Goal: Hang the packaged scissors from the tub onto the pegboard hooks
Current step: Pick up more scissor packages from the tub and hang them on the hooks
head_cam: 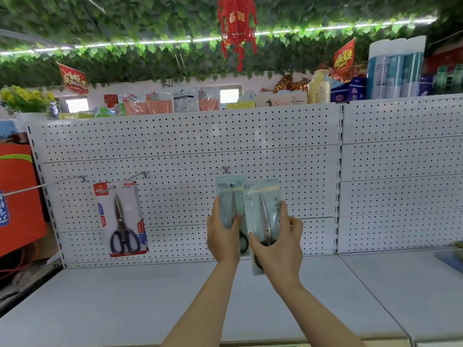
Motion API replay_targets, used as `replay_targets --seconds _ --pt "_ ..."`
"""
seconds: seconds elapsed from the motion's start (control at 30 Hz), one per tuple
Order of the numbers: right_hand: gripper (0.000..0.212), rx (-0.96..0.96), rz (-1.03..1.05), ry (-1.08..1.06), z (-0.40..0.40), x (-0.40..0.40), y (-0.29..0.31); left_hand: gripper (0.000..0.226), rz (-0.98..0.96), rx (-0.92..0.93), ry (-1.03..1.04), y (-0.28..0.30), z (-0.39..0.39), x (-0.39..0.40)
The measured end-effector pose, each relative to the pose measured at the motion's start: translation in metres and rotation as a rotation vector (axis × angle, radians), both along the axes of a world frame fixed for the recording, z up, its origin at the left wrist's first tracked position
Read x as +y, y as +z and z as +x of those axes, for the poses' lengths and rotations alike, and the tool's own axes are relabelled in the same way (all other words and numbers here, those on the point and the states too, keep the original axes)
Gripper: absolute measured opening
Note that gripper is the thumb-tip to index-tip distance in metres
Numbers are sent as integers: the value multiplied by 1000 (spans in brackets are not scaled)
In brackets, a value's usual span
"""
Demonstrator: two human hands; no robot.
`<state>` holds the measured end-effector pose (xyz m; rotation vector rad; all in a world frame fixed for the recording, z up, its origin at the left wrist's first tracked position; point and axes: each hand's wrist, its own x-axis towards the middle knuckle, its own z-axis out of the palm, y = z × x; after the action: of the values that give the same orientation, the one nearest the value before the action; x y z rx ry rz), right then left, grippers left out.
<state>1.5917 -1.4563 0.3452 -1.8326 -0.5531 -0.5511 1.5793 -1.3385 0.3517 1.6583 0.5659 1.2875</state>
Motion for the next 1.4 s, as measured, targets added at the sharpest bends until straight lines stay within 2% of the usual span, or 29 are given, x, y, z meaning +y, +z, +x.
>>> replay_targets --seconds 0.2,0.33,0.43,0.5,0.6,0.97,1.4 --pt "105 10 10 38 0 17 -4 63 67 116 53 -6 2 9" --pt "106 33 59 65 3 29 -1 46 92 -46 120 -7 -10 21" --pt "106 51 90 96 6 41 2 42 130 -157 -73 7 -23 25" --pt "105 51 109 116 7 50 3 49 166 -117 -174 16 -25 26" --pt "101 44 105 127 9 60 5 60 179 -39 -211 23 -22 28" --pt "102 63 94 181 9 77 -8 62 203 24 -81 11 -19 46" --pt "91 63 126 189 28 90 -17 62 312 172 55 -2 -4 54"
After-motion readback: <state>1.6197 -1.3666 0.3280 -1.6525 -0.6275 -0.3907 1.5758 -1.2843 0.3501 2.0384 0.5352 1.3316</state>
